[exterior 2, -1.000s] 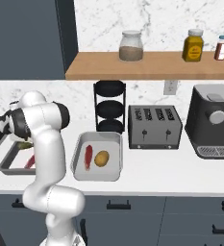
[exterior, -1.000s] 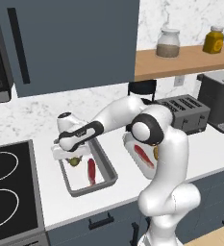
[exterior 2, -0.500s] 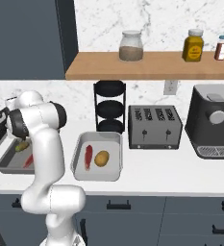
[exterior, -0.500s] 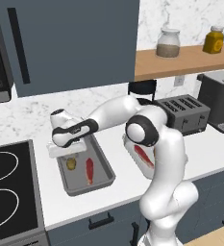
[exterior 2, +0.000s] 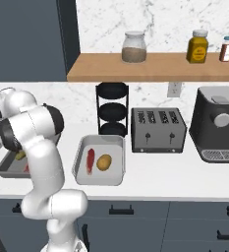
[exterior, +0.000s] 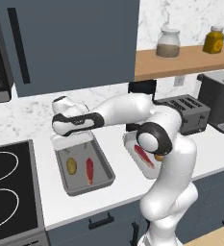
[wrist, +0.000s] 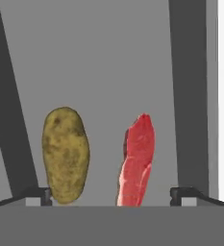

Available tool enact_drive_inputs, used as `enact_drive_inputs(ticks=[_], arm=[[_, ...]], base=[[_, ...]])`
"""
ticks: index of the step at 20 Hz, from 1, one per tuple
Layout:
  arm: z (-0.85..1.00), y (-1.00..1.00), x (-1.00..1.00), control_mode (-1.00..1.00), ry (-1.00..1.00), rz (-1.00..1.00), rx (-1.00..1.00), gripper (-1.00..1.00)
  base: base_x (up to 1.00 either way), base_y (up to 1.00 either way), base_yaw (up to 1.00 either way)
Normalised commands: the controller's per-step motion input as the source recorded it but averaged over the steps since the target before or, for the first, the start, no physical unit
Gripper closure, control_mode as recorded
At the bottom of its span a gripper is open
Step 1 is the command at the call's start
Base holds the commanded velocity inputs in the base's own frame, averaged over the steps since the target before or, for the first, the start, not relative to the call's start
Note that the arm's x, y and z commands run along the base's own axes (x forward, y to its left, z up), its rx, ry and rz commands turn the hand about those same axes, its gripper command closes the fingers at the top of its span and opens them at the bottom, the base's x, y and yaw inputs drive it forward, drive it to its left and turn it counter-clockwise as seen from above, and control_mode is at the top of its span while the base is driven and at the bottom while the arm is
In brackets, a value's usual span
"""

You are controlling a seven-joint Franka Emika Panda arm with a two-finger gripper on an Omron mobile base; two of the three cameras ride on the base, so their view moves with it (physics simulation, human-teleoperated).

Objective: Place one potato and one steak in each tupperware on the nearby counter, to pack two identical lunches.

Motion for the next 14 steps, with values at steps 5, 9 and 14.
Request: enact_drive_inputs(ticks=[5, 9, 14], arm=[[0.18, -0.69, -1.00, -1.00, 0.00, 0.06, 0.06, -1.00], [0.22, -0.97, -0.98, -1.00, 0.00, 0.05, 0.10, -1.00], [0.59, -0.98, -0.77, -1.00, 0.03, 0.00, 0.14, -1.00]], base=[[0.00, 0.00, 0.00], [0.00, 0.00, 0.00], [0.00, 0.00, 0.00]])
